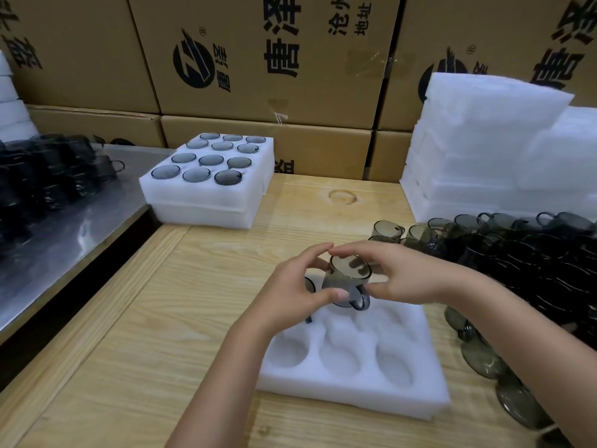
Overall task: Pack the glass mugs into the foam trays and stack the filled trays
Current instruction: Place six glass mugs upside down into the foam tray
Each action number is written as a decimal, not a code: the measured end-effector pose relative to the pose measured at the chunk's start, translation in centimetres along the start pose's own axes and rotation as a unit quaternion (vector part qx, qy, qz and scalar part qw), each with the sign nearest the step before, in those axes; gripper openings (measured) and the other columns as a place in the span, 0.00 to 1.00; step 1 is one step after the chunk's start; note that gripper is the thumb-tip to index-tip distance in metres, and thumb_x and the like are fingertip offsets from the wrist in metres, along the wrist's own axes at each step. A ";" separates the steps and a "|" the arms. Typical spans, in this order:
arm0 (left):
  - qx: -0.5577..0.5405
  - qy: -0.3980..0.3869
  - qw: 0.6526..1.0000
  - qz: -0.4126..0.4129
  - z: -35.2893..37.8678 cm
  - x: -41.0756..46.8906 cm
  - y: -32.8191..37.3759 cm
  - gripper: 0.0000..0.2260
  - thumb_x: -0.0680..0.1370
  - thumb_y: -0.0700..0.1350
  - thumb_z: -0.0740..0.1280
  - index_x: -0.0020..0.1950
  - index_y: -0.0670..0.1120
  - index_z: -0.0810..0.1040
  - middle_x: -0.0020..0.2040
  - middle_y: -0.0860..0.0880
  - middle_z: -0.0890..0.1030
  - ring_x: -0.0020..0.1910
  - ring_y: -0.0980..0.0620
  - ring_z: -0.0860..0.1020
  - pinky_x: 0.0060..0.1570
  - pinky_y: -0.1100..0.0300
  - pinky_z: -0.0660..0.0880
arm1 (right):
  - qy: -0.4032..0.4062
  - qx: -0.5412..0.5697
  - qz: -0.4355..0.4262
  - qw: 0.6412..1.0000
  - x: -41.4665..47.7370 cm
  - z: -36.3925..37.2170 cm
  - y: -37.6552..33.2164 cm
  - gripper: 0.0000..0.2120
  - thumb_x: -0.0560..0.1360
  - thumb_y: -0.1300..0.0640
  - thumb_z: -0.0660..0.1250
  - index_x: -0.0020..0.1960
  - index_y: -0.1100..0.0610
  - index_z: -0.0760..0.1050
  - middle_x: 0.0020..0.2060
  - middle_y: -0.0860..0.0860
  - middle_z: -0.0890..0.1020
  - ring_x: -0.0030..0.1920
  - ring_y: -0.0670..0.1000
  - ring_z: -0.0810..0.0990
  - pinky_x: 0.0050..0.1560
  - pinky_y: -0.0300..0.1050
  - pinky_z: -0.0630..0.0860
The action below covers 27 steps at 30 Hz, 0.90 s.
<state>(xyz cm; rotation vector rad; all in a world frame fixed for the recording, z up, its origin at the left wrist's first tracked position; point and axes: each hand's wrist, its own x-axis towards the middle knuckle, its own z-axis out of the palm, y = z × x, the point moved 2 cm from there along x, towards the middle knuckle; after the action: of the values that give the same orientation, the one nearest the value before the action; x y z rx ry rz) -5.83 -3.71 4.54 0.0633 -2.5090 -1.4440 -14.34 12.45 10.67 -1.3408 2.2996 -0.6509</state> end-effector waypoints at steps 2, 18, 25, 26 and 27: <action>0.012 -0.013 1.000 0.012 0.2 0.0 -0.2 0.31 0.66 0.52 0.77 0.67 0.61 0.71 0.55 0.63 0.78 0.54 0.67 0.75 0.48 0.75 0.71 | -0.002 -0.048 -0.001 0.999 0.0 0.2 0.0 0.31 0.72 0.63 0.66 0.70 0.43 0.65 0.60 0.35 0.70 0.59 0.41 0.72 0.57 0.29 0.68; 0.117 -0.039 0.990 0.074 0.7 -0.2 0.8 0.26 0.67 0.52 0.76 0.63 0.57 0.72 0.52 0.63 0.77 0.54 0.62 0.74 0.58 0.55 0.71 | -0.047 -0.130 -0.034 0.990 0.2 0.7 -0.2 0.29 0.72 0.63 0.68 0.69 0.45 0.65 0.63 0.42 0.71 0.60 0.45 0.70 0.61 0.42 0.69; 0.090 -0.082 0.992 0.044 0.8 -0.6 0.9 0.38 0.68 0.54 0.71 0.75 0.56 0.60 0.66 0.61 0.69 0.67 0.62 0.66 0.67 0.64 0.63 | -0.078 -0.091 -0.022 0.993 0.5 0.9 0.0 0.28 0.72 0.59 0.66 0.70 0.47 0.65 0.64 0.37 0.70 0.61 0.39 0.69 0.58 0.28 0.66; 0.051 -0.081 0.995 0.039 0.8 -0.7 1.3 0.37 0.69 0.55 0.67 0.76 0.57 0.57 0.67 0.61 0.67 0.68 0.65 0.63 0.67 0.69 0.60 | -0.063 -0.046 -0.013 0.997 0.6 0.9 -0.1 0.28 0.71 0.56 0.64 0.70 0.47 0.65 0.64 0.34 0.69 0.61 0.36 0.69 0.56 0.24 0.64; 0.026 -0.067 0.996 0.045 0.9 -0.6 1.6 0.33 0.71 0.54 0.63 0.76 0.58 0.56 0.69 0.61 0.65 0.69 0.66 0.61 0.67 0.71 0.58 | -0.027 -0.006 -0.006 1.000 0.9 1.0 -0.3 0.27 0.71 0.54 0.62 0.70 0.48 0.66 0.64 0.33 0.69 0.62 0.35 0.69 0.55 0.24 0.64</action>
<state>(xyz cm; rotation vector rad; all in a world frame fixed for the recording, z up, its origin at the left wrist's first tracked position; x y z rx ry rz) -5.33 -2.02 5.39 -0.1393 -2.6195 -1.3913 -14.02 11.38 9.95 -1.3617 2.2577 -0.5992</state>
